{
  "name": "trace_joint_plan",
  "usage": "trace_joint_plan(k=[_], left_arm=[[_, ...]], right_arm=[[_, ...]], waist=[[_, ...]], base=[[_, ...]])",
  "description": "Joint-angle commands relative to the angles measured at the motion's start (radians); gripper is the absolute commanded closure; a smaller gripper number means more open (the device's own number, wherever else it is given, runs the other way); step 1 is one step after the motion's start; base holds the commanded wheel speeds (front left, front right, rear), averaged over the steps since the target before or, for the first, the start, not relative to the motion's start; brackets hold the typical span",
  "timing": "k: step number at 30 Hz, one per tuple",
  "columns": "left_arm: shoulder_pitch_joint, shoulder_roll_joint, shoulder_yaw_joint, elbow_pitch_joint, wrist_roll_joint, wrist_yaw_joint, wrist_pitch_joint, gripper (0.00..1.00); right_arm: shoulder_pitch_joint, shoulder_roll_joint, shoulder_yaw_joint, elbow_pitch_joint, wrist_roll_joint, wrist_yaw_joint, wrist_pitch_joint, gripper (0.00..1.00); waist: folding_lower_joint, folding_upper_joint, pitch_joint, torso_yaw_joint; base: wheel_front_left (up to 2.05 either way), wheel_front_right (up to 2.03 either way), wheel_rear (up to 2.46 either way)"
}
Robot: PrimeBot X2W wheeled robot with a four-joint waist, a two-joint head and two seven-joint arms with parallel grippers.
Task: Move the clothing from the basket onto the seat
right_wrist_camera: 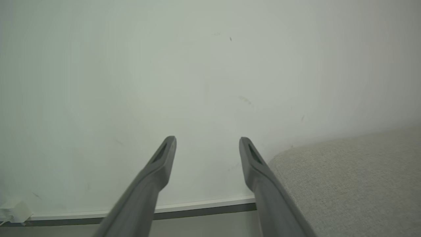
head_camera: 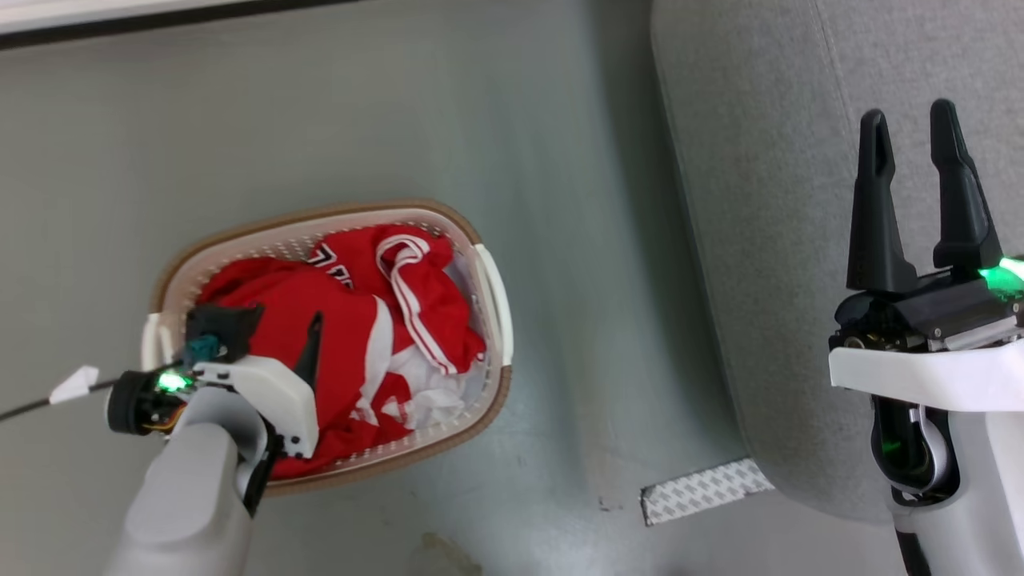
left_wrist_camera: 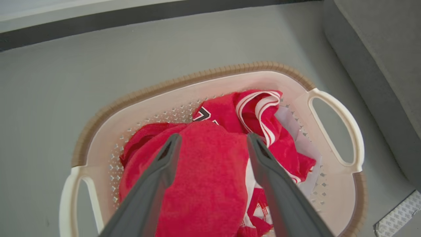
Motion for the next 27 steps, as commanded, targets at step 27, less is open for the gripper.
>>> trace_joint_plan(k=[27], left_arm=[[-0.287, 0.218, -0.445, 0.274, -0.279, -0.001, 0.354, 0.0]], right_arm=[[-0.049, 0.035, 0.031, -0.096, 0.119, -0.002, 0.001, 0.0]], waist=[[-0.0001, 0.0, 0.268, -0.209]], base=[[0.0, 0.0, 0.0]])
